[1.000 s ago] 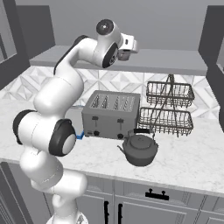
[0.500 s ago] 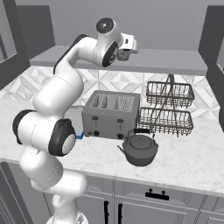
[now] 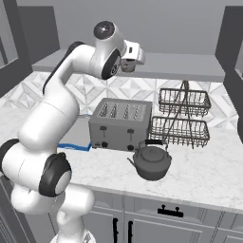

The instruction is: Pick the kettle from the counter and place it on the tray. Then pick the mug from the cabinet and place it on the tray. Then close the cabinet doors.

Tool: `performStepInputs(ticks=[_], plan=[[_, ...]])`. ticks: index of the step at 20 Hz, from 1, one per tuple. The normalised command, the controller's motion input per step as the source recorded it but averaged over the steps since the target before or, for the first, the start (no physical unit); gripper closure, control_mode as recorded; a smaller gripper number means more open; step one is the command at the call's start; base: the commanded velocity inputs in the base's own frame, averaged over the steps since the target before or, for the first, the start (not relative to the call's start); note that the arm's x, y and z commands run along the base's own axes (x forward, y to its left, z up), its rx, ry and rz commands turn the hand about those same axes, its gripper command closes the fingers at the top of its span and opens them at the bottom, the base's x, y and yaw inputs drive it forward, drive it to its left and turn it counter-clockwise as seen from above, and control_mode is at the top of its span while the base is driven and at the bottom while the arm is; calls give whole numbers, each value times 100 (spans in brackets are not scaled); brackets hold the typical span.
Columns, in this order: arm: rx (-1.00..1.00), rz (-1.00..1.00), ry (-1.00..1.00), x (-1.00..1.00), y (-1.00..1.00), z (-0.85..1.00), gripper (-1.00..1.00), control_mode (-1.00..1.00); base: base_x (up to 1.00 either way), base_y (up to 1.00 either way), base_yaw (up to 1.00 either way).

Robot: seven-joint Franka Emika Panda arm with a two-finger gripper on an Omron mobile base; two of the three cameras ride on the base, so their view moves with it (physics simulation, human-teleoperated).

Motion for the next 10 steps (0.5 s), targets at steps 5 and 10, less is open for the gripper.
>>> performStepInputs(ticks=[5, 10], plan=[[0, -3, 0, -99, 85, -8, 100, -100, 0, 0, 0], [0, -3, 0, -96, 91, -2, 100, -100, 0, 0, 0]])
